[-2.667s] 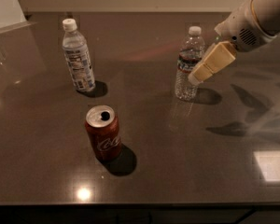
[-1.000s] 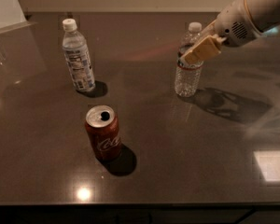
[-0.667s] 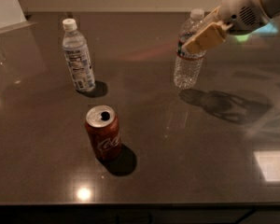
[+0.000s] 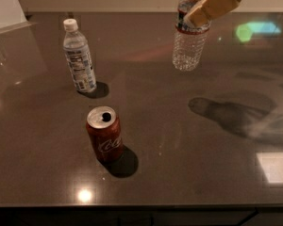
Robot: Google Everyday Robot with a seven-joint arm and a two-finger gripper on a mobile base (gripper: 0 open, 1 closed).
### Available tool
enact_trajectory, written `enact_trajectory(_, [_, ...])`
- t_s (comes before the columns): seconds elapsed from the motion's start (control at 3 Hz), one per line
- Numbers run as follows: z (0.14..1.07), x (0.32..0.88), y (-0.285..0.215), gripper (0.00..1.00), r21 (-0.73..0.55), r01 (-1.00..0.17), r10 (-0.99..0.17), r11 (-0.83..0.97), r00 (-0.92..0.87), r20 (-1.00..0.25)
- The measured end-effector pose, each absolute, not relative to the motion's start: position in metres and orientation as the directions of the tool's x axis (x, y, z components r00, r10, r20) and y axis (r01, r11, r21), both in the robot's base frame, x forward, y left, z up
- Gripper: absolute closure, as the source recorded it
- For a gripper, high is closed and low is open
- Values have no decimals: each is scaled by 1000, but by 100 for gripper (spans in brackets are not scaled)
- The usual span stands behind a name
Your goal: Pick water bottle
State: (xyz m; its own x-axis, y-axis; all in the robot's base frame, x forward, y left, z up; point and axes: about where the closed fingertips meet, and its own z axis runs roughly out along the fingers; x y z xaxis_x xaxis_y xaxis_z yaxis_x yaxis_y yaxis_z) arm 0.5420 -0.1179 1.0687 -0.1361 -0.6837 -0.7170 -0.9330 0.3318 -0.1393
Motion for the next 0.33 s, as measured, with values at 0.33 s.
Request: enact_trajectory(0.33, [1069, 542, -118, 100, -139, -933, -684, 332, -136, -717])
